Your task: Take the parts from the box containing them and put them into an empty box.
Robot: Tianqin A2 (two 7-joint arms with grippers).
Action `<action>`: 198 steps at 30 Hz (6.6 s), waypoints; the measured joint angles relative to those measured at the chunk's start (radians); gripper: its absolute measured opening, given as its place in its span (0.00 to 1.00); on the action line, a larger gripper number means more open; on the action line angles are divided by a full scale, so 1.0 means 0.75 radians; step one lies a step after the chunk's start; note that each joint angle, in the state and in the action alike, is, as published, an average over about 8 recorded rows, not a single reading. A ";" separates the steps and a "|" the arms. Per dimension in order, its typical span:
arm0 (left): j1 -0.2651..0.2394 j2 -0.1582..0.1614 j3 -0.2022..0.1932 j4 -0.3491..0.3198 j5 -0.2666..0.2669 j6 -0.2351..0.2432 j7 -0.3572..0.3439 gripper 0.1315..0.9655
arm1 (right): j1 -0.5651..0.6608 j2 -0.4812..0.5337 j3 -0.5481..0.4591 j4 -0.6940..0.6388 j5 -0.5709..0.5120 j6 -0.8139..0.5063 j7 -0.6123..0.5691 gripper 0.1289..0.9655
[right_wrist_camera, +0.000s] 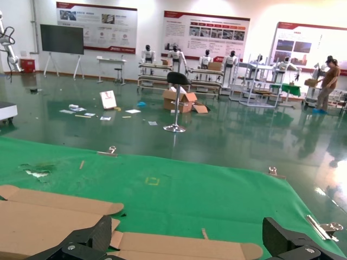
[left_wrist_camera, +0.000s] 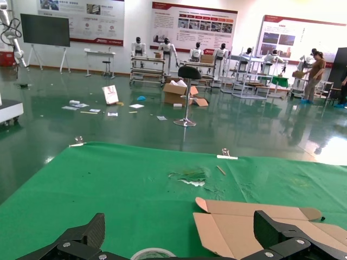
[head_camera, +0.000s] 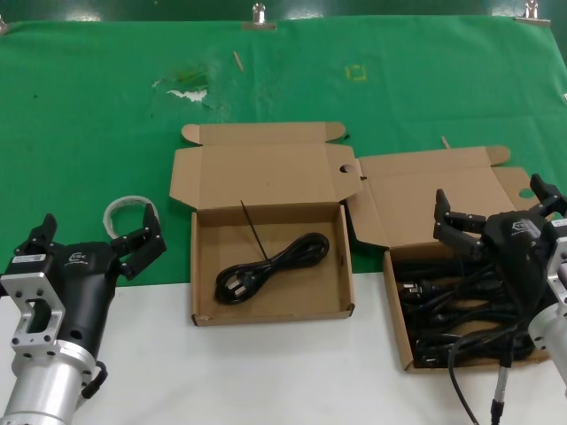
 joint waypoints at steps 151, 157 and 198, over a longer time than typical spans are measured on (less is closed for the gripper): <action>0.000 0.000 0.000 0.000 0.000 0.000 0.000 1.00 | 0.000 0.000 0.000 0.000 0.000 0.000 0.000 1.00; 0.000 0.000 0.000 0.000 0.000 0.000 0.000 1.00 | 0.000 0.000 0.000 0.000 0.000 0.000 0.000 1.00; 0.000 0.000 0.000 0.000 0.000 0.000 0.000 1.00 | 0.000 0.000 0.000 0.000 0.000 0.000 0.000 1.00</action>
